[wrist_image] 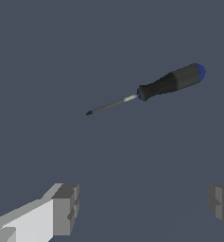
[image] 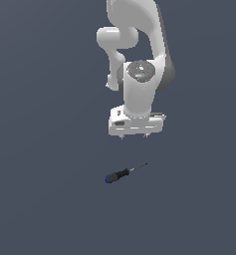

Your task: Pick up the object and move it to a goal position.

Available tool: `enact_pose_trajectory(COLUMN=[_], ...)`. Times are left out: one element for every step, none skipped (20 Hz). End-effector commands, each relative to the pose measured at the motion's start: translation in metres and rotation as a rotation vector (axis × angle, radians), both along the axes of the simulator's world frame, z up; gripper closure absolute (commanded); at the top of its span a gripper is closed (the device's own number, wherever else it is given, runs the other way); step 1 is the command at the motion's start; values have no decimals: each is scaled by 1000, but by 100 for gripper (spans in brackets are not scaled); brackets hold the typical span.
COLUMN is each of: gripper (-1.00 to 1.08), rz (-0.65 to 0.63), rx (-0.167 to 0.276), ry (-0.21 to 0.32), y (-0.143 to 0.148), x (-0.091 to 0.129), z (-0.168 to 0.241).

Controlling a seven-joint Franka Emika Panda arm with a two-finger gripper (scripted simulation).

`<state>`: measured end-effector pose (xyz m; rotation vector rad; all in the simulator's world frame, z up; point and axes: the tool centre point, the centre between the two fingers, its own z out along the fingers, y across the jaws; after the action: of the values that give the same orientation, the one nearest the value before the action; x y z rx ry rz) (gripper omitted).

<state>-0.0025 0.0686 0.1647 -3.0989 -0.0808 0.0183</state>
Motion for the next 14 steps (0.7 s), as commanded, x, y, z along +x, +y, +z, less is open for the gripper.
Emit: enact_pose_trajectory(gripper=[-92, -92, -92, -92, -92, -92, -92, -92, -92, -92, -92, -92, -92, -92], rz=[-4, -8, -15, -22, -32, -42, -54, -66, -80, -96, -112, -130, -149, -170], rx=[0, 0, 0, 1, 1, 1, 1, 1, 1, 1, 1, 1, 1, 1], ry=[0, 0, 1, 1, 2, 2, 3, 3, 4, 5, 5, 6, 7, 8], y=[0, 0, 0, 0, 0, -1, -1, -1, -1, -2, -2, -2, -3, -3], x=[0, 1, 1, 2, 3, 4, 5, 6, 7, 8, 10, 11, 13, 15], z=[0, -1, -1, -2, -2, -3, -4, -5, -6, -7, -8, -9, -11, -12])
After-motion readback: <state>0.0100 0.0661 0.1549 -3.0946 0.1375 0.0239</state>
